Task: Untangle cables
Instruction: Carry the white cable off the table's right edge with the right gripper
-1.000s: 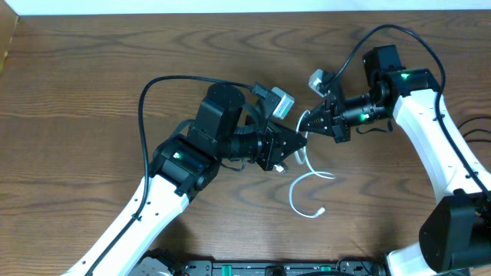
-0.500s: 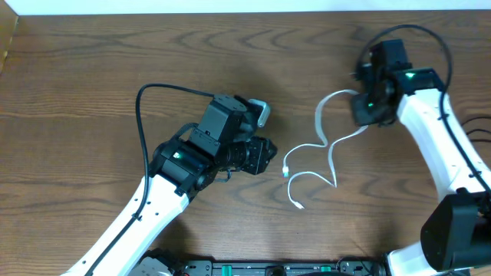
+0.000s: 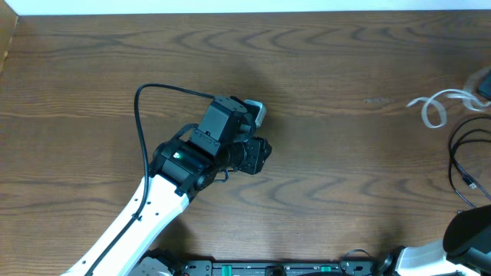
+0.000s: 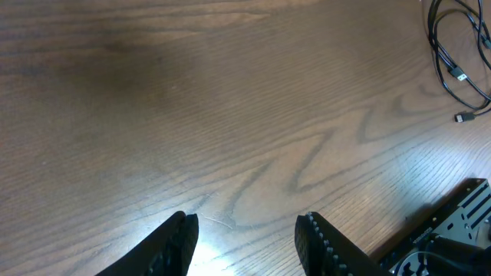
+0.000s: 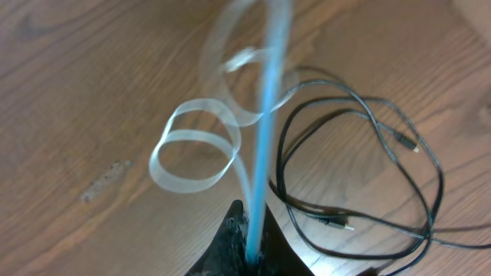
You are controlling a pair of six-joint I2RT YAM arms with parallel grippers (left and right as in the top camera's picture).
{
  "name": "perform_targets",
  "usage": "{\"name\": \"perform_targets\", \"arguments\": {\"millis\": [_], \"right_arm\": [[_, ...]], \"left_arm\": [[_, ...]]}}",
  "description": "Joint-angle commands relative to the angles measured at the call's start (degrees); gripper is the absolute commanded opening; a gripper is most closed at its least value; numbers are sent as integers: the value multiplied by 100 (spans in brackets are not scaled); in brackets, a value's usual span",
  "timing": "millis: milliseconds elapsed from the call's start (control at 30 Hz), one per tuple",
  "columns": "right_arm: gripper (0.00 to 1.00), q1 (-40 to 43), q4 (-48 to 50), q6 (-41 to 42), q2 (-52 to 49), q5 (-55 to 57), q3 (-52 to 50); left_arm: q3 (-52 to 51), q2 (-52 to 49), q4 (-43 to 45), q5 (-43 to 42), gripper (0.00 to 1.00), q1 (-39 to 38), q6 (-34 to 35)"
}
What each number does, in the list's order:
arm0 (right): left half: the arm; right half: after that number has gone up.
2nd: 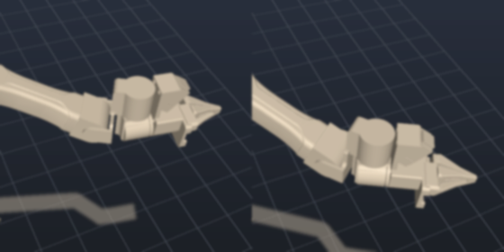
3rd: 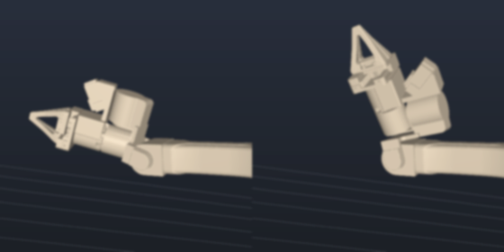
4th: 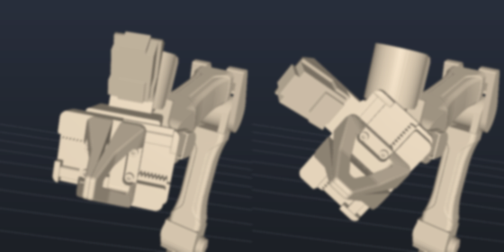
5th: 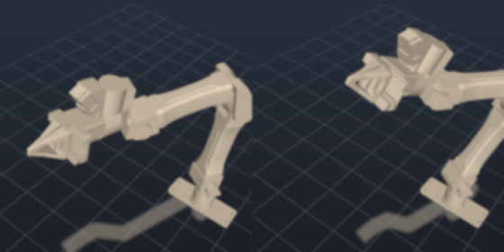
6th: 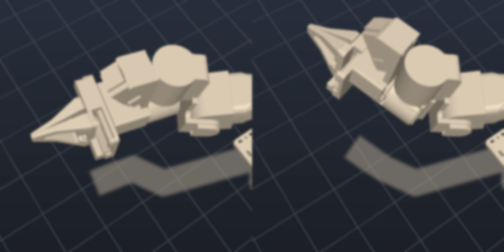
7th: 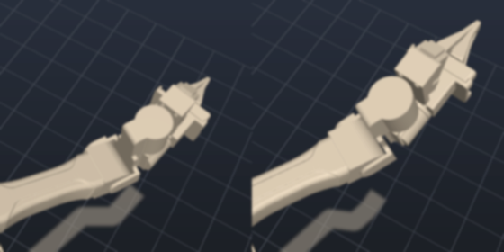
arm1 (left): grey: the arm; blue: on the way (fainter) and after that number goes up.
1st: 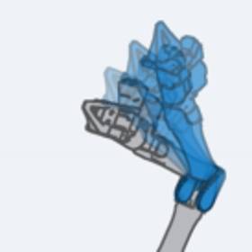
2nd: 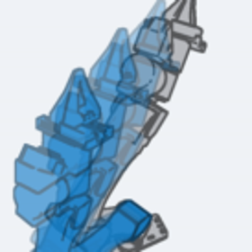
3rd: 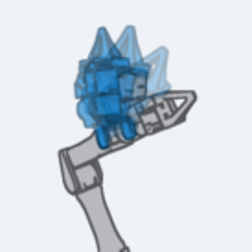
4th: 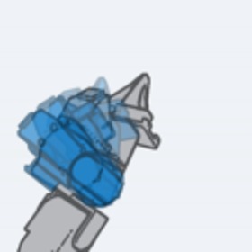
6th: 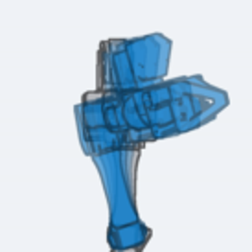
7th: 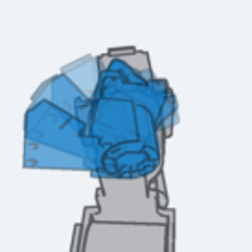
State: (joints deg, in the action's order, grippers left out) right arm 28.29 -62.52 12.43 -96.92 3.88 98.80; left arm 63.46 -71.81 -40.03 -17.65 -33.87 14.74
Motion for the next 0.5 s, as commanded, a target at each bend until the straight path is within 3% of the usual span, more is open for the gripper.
{"name": "perform_targets", "arguments": {"millis": [0,467], "right_arm": [[1,286,-33,107,37,-730,35],[1,516,-28,103,37,-702,33]], "left_arm": [[57,-7,0,61,47,-2,-55],[57,-7,0,61,47,-2,-55]]}}
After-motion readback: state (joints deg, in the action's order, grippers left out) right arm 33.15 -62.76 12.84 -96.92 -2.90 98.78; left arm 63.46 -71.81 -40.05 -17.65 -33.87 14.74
